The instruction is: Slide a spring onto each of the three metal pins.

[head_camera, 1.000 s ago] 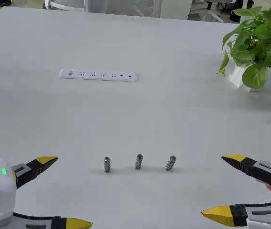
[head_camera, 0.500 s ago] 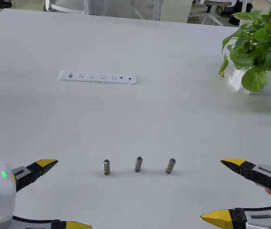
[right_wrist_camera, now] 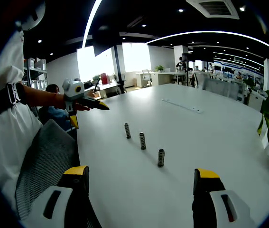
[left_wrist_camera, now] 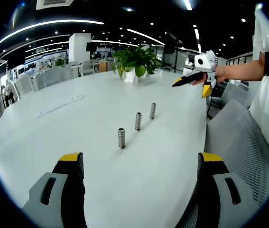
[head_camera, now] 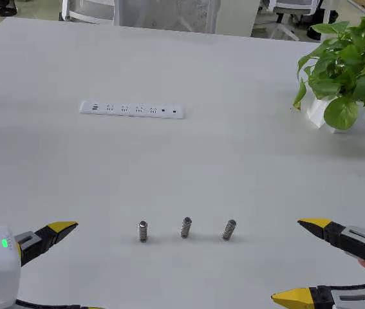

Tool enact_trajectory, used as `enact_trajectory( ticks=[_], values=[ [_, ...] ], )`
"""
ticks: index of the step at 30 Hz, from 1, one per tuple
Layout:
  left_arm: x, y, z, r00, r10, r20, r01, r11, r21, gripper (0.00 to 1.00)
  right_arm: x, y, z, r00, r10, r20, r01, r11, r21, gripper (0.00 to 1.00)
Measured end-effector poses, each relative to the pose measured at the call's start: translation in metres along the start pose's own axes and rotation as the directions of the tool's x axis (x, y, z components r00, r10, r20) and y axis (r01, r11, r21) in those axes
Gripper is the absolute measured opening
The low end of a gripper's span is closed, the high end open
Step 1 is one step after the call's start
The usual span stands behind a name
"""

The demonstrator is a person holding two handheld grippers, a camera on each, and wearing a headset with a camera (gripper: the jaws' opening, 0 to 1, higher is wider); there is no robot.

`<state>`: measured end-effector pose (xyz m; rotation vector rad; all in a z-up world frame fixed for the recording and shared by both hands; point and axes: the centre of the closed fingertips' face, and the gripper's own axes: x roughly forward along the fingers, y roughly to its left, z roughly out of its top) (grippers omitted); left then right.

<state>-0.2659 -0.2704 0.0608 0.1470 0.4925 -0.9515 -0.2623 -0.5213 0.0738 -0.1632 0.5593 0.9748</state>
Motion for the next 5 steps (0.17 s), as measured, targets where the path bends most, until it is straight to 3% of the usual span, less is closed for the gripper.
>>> enact_trajectory(
  ticks=[5],
  values=[
    [0.0006, -0.0002, 0.0003, 1.0, -0.002, 0.001, 0.002, 1.0, 0.0, 0.99, 0.0006, 0.0001, 0.001, 1.0, 0.001, 0.004, -0.001, 1.0, 0.0, 0.91]
  ],
)
